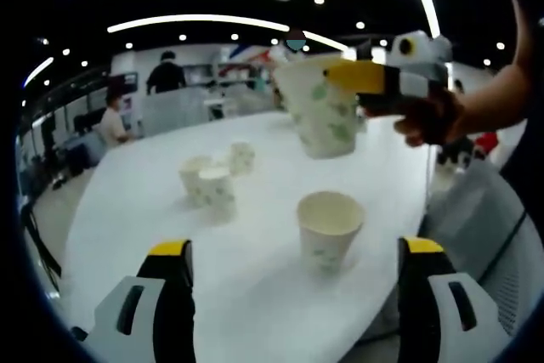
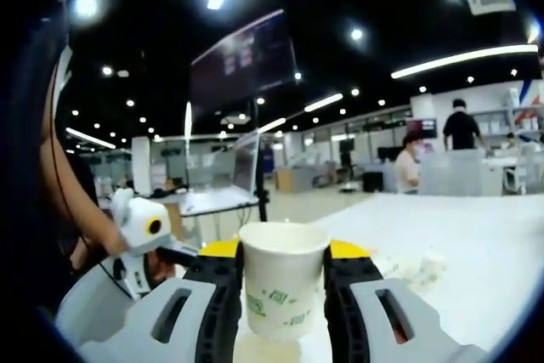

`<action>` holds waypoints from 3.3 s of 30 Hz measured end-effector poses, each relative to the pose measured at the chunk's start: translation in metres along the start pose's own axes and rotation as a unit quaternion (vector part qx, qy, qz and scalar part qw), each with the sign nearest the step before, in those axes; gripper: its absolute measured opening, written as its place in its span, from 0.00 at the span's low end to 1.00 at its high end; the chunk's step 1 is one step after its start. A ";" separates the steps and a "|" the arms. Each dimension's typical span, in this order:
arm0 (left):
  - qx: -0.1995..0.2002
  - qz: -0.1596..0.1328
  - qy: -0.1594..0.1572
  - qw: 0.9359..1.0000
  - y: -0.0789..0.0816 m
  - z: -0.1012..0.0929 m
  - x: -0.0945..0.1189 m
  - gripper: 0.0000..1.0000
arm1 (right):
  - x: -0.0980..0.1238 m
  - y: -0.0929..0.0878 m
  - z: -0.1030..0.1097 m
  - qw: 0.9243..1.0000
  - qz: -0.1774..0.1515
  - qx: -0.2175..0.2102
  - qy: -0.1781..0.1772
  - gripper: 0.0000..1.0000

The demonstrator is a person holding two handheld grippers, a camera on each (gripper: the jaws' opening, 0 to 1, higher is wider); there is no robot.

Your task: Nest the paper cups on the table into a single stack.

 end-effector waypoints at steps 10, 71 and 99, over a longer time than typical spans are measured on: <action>0.001 0.000 0.000 1.000 0.000 0.000 -0.001 1.00 | 0.001 -0.006 0.000 1.000 -0.004 -0.003 -0.005 0.34; 0.009 -0.003 0.001 1.000 0.000 0.002 0.000 0.99 | 0.017 -0.057 0.033 0.997 0.055 0.032 0.043 0.33; 0.011 -0.004 0.004 1.000 0.001 0.002 0.000 0.99 | 0.020 -0.097 0.014 0.992 0.117 0.043 0.010 0.35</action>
Point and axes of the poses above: the point that each gripper's makers call its tool centre point, and the gripper's own axes: x roughly backward along the fingers, z roughly to its left, y roughly out of its top, the point moved 6 cm from there along x, roughly backward along the fingers, and after that the axes turned 7 degrees about x, right-handed, at the moved point
